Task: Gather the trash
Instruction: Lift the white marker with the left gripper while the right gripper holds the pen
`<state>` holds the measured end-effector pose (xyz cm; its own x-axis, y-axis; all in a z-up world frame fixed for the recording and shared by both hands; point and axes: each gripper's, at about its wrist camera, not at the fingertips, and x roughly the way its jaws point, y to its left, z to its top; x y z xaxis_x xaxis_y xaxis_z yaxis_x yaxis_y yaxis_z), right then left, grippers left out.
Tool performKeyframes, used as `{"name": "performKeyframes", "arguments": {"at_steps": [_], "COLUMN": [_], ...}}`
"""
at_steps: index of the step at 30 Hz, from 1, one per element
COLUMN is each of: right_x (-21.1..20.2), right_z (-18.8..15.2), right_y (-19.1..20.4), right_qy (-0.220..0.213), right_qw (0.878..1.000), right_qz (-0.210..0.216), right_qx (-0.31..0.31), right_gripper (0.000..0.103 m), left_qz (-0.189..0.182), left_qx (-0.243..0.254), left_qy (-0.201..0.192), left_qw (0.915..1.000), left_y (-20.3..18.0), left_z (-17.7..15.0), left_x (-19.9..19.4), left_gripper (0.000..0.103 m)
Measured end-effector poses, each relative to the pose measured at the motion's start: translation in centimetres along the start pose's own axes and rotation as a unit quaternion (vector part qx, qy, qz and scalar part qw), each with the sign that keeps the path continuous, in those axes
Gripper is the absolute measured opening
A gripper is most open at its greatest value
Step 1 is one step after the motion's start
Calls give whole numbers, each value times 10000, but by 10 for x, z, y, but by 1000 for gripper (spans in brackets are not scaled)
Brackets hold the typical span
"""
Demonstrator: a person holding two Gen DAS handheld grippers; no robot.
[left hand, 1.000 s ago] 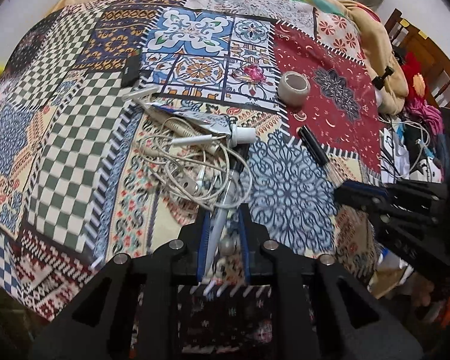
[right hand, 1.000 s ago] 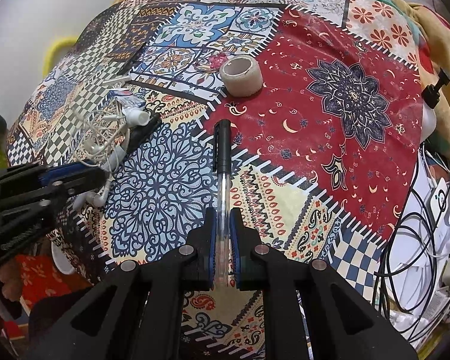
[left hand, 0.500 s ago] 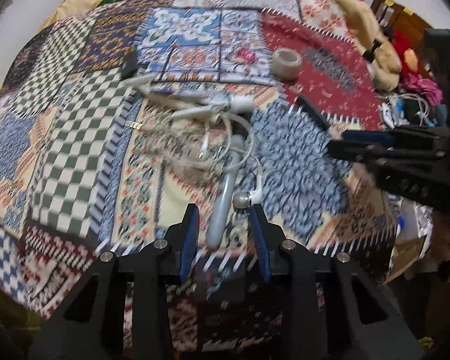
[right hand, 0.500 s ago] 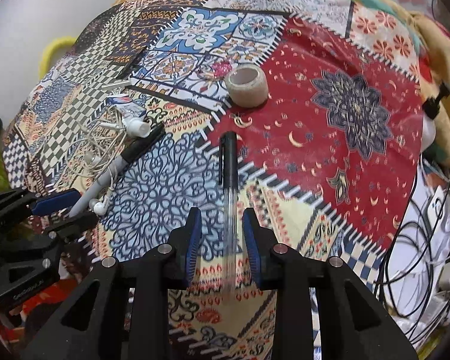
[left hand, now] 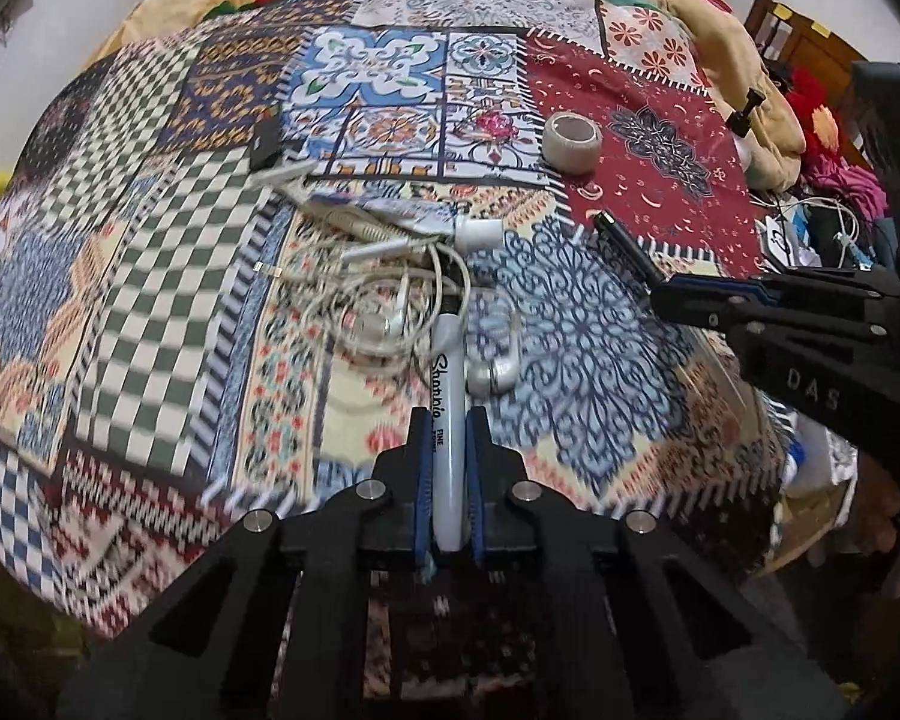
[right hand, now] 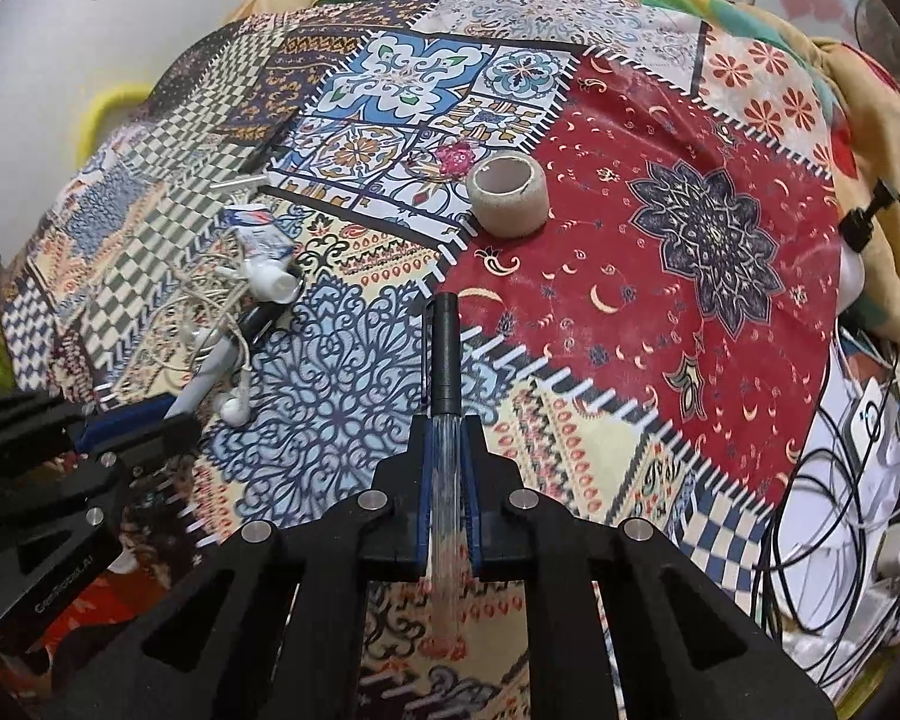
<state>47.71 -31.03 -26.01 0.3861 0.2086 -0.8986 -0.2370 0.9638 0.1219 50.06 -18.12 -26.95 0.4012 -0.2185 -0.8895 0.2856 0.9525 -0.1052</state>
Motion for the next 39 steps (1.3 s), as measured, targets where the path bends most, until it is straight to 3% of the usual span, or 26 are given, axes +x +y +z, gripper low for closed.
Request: {"name": "performKeyframes", "arguments": {"at_steps": [11,21,34,39], "right_x": [-38,-49,-27,-12], "right_z": [-12,-21,-11,-5], "right_y": [16,38,41,36], "right_qy": [-38,-92,-37,-3], "right_qw": [9998,9996,9995,9998], "right_qz": [215,244,300,204], "right_qx": [18,-118,-24,-54], "right_gripper": [8,8,8,8], "left_qz": [100,259,322,546], "left_qx": [-363,-949,-1402,-1180], "left_qy": [297,84,-303,-387], "left_qw": [9988,9951,9891,9908], "left_y": [10,35,75,88], "left_z": [-29,-50,-1,14], "left_x": [-32,-47,-25,-15], "left_gripper": [9,9,9,9]}}
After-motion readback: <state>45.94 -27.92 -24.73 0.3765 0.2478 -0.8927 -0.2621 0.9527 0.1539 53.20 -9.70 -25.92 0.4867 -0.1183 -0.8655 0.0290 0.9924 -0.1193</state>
